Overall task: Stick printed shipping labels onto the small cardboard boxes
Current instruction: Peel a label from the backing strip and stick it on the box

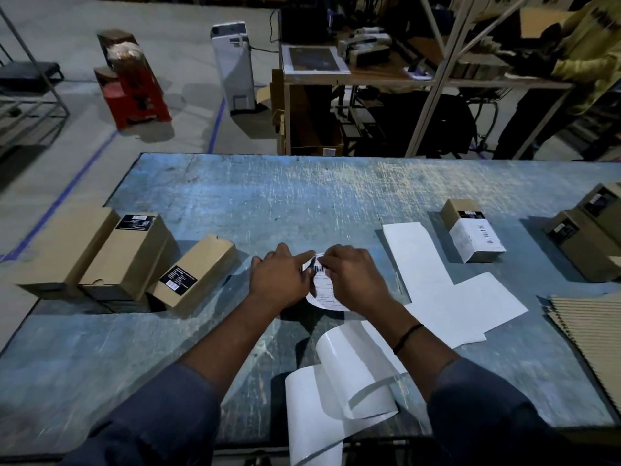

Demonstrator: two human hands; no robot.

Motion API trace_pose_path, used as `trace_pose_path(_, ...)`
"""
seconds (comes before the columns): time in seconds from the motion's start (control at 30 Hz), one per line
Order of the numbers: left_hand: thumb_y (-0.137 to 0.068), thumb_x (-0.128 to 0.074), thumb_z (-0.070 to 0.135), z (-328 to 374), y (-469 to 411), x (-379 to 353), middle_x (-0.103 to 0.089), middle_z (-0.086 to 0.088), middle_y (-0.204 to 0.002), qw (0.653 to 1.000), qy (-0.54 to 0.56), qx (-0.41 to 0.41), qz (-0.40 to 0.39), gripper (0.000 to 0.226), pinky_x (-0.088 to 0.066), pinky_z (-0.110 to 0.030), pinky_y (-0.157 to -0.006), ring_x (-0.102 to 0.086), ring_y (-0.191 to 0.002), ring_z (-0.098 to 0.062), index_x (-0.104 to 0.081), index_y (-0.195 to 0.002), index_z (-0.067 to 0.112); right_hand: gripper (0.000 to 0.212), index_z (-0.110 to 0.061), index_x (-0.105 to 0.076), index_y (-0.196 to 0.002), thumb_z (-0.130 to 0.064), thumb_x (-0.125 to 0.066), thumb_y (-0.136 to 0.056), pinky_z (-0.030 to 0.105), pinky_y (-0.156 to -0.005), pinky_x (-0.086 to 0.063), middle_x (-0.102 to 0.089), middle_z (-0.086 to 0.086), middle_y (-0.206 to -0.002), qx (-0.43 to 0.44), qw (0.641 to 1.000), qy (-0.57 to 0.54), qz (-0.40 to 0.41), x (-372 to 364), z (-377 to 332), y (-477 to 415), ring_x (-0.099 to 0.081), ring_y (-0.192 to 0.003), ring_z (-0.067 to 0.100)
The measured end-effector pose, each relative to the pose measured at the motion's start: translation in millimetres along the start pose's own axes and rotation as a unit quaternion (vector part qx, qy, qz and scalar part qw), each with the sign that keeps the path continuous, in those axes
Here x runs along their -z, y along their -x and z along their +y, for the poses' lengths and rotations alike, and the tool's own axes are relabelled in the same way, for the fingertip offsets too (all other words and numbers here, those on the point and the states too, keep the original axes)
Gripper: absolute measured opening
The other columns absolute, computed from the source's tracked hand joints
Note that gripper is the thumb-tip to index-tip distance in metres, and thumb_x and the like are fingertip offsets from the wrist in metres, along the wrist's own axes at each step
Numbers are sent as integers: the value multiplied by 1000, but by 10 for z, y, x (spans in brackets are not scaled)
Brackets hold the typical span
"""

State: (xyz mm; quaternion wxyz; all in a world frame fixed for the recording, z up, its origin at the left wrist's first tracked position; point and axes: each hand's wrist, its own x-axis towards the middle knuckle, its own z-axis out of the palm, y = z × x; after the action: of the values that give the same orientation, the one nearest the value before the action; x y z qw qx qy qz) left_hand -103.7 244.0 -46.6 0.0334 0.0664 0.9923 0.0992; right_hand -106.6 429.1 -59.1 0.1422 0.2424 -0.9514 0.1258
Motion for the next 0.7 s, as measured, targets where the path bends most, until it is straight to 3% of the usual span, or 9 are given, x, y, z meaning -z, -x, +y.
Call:
trace_pose_path(0.1,-99,-43,55,9,-63,69,-47,-11,-126,998,-10,-1,-56,44,-32,-53,-105,-57,-118,-35,-42,-142,51,38,-12,-63,-131,-16,-63,-93,43,-94,-44,-64,9,-129,-22,995,-20,-97,38,79,-52,-63,-111,33)
trace_pose_path(0.2,-94,-48,57,32,-181,160,-41,-12,-136,993,-25,4,-116,46,-21,-58,-112,-49,-127,-37,-45,-140,50,40,-19,-57,-138,-27,-59,-99,41,-101,-43,-61,6,-136,-50,977,-71,-192,124,183,-190,-59,-120,29)
trace_pose_path(0.33,-92,-47,63,-1,-314,234,-32,-12,-143,984,-42,-7,-175,48,-15,-59,-115,-29,-136,-40,-48,-137,50,33,-17,-63,-130,-28,-60,-99,34,-89,-45,-67,7,-126,-47,951,-145,-270,210,300,-330,-61,-111,26)
trace_pose_path(0.43,-88,-43,70,-36,-347,245,-34,-8,-136,983,-41,-12,-178,50,-17,-58,-112,-28,-131,-38,-50,-133,51,32,-18,-63,-127,-34,-59,-100,29,-80,-40,-69,3,-123,-61,943,-153,-289,232,355,-341,-63,-105,22)
trace_pose_path(0.7,-89,-39,79,-214,-197,92,-28,0,-147,992,18,12,-128,54,-18,-53,-106,-22,-136,-30,-48,-134,50,47,-19,-70,-94,-66,-66,-86,37,-70,-57,-73,2,-93,-135,941,-102,-294,257,442,-324,-68,-80,19)
